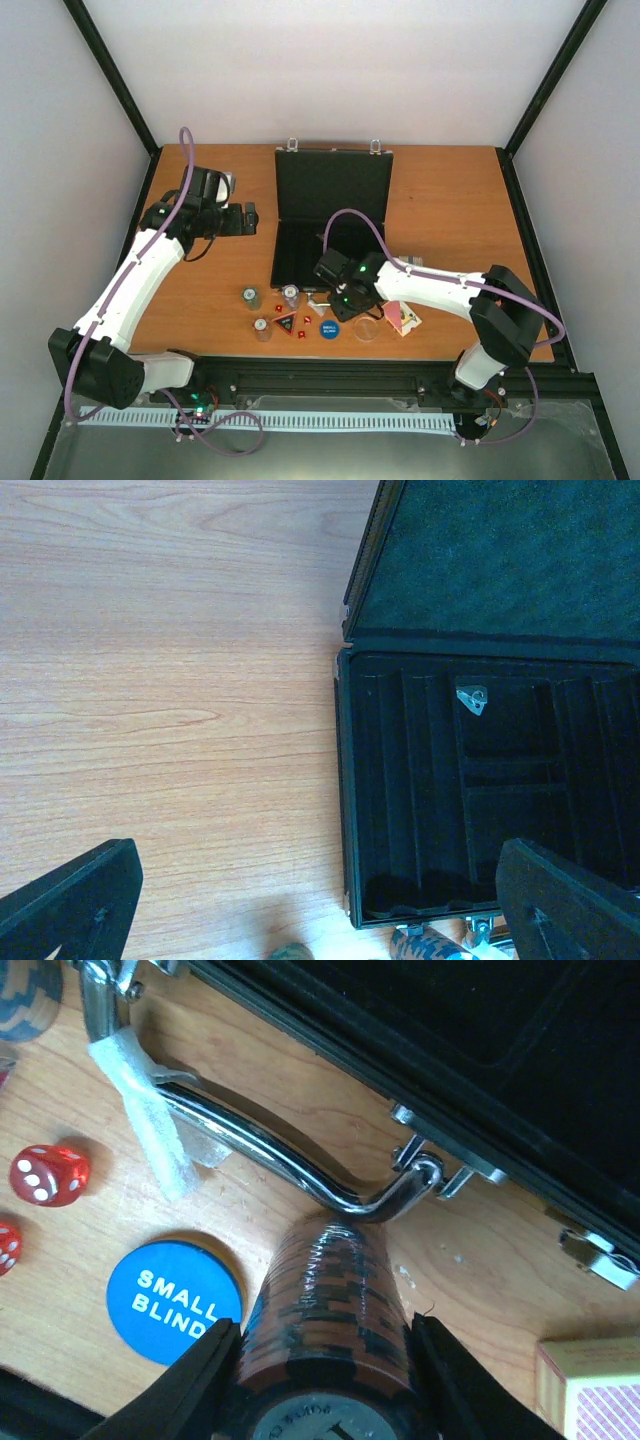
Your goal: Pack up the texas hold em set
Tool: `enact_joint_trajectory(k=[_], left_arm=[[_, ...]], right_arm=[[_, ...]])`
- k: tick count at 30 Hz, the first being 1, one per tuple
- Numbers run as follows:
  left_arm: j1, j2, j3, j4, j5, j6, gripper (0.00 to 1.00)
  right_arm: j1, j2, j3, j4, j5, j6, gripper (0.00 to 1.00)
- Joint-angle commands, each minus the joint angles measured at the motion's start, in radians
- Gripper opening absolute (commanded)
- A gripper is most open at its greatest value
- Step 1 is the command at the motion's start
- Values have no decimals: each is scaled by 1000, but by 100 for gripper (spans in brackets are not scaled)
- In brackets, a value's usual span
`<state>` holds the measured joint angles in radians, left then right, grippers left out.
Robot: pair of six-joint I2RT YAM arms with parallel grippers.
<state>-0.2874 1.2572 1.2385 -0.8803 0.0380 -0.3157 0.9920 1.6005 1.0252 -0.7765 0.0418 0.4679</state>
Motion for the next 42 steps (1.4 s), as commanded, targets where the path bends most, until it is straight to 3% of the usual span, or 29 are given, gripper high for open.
enact_joint_trajectory(k=[1, 10, 14, 17, 21, 31, 42], left_arm=[[-3, -22, -3, -7, 8, 21, 100], [-3, -35, -24, 0, 9, 21, 100], [-3, -42, -40, 9, 12, 19, 100], [-3, -46, -57, 19, 18, 18, 100], [-3, -43, -74, 27, 28, 16, 100], [-4, -38, -85, 45, 38, 16, 100], [-3, -22, -113, 54, 39, 28, 100]], right_arm=[[8, -35, 116, -88, 56, 0, 3], [8, -123, 293, -259, 116, 2, 3], [8, -154, 261, -238, 319, 23, 3], [5, -194, 165, -102, 536, 37, 3], [-22, -231, 2, 171, 637, 4, 3], [-175, -158, -102, 455, 536, -31, 3], [-301, -98, -128, 620, 361, -101, 3]])
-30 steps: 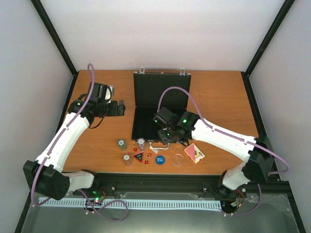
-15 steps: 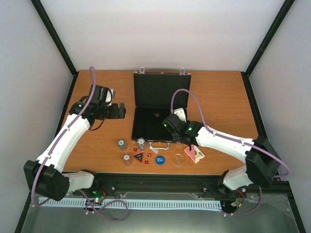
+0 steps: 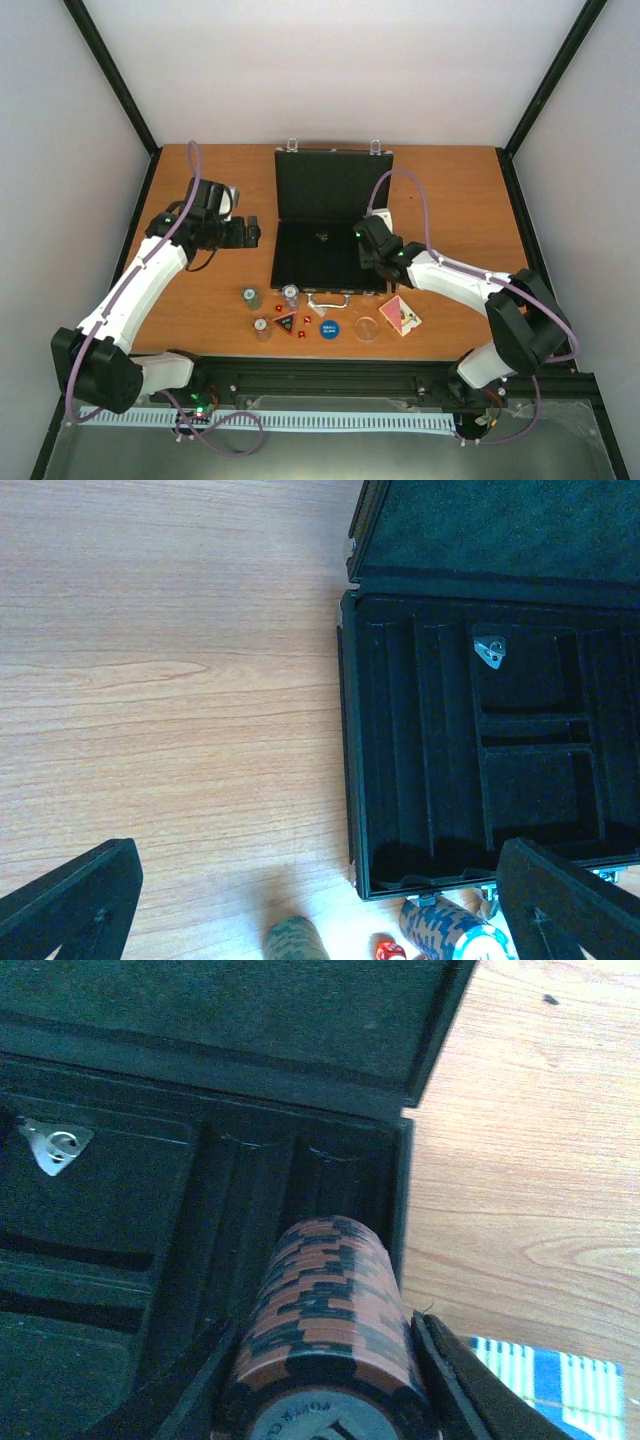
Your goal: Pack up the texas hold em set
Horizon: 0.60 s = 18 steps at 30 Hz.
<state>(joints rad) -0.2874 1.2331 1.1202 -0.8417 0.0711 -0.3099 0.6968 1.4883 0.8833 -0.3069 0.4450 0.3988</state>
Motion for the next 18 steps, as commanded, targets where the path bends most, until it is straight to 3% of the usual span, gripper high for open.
enact_joint_trajectory(k=[1, 18], left_arm=[[-3, 6, 6, 14, 6, 25, 100], [-2, 44, -2, 15, 5, 71, 100]], right_arm=[[-6, 23, 18, 163, -47, -32, 3], [-8, 192, 107, 257, -48, -1, 3]])
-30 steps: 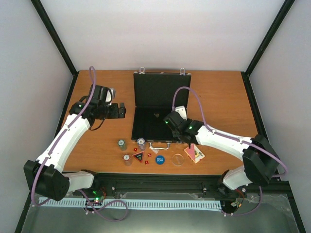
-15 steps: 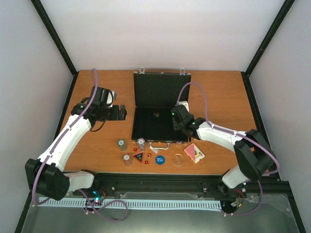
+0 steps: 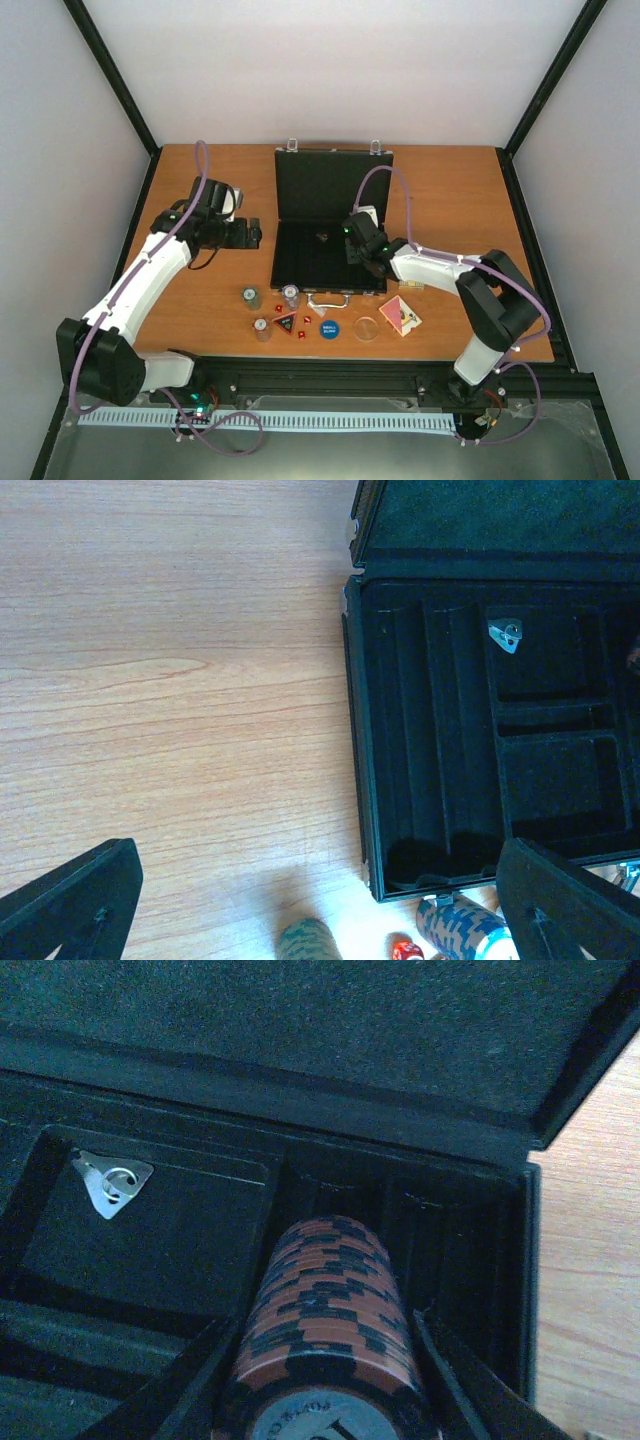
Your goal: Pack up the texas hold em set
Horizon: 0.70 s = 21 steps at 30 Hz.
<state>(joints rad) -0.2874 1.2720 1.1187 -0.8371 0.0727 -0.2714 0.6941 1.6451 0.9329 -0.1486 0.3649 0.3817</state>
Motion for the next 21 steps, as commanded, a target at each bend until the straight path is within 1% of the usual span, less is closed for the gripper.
enact_joint_trajectory(k=[1, 4, 6, 7, 9, 11, 21], left_arm=[[-4, 6, -3, 10, 2, 36, 100], [-3, 6, -9, 12, 4, 43, 100], [-3, 8, -11, 12, 3, 48, 100], [-4, 9, -11, 12, 2, 51, 100], [-3, 13, -10, 13, -2, 54, 100], [-3, 17, -7, 17, 1, 56, 100], [-3, 40, 7, 32, 0, 58, 100]], right_arm=[[-5, 47, 60, 103, 34, 19, 3], [-6, 78, 67, 111, 45, 22, 3], [-7, 97, 82, 88, 57, 31, 10], [-7, 101, 85, 74, 60, 39, 20], [-7, 93, 82, 51, 60, 60, 33], [-7, 84, 77, 24, 60, 80, 43], [-5, 33, 65, -110, -24, 120, 67]])
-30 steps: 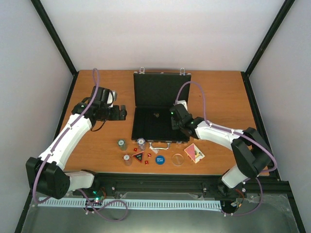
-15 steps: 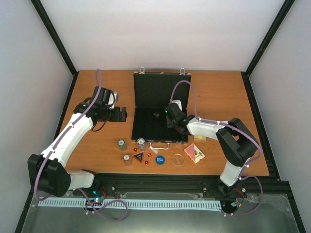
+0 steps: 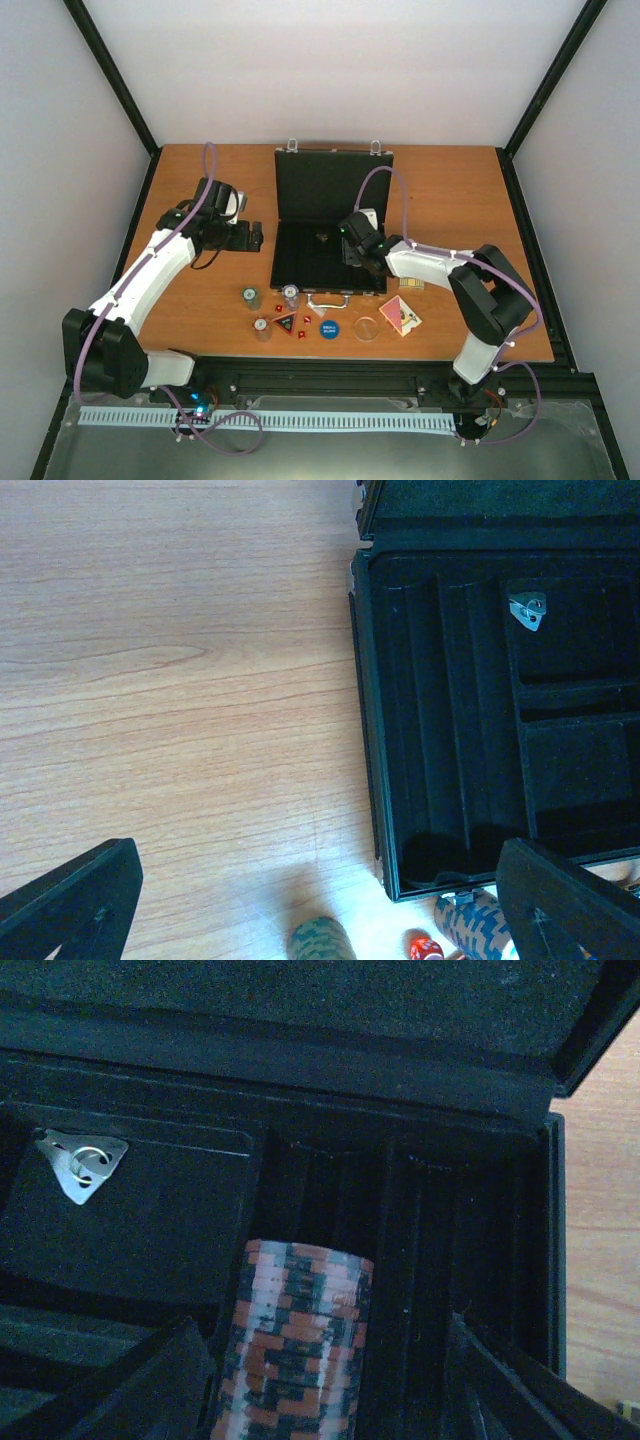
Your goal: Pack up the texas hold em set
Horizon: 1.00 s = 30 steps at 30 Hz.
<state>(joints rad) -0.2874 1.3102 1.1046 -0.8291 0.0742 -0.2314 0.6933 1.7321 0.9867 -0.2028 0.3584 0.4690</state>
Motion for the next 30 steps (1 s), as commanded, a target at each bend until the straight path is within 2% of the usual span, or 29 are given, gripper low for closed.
enact_joint_trajectory(k=[1, 6, 9, 11, 14, 17, 21, 30], left_arm=[[-4, 3, 19, 26, -3, 18, 100], [-3, 1, 4, 33, -6, 8, 100], [-4, -2, -4, 37, -8, 3, 100], [-3, 0, -5, 40, -9, 3, 100], [-3, -1, -3, 41, -13, -2, 100], [-3, -3, -2, 41, -15, -6, 100], [-3, -3, -3, 36, -16, -6, 100], [-3, -1, -12, 34, -26, 0, 100]], right_arm=[[-5, -62, 11, -66, -25, 33, 68], [-5, -126, 27, -126, -94, 22, 73], [-5, -158, 73, -196, -214, 3, 76], [-7, -177, 74, -229, -309, 9, 83], [-16, -202, 27, -224, -465, 57, 93], [-18, -213, -42, -186, -569, 129, 95], [-18, -196, -91, -132, -615, 165, 97], [-24, -111, -49, -88, -593, 160, 97]])
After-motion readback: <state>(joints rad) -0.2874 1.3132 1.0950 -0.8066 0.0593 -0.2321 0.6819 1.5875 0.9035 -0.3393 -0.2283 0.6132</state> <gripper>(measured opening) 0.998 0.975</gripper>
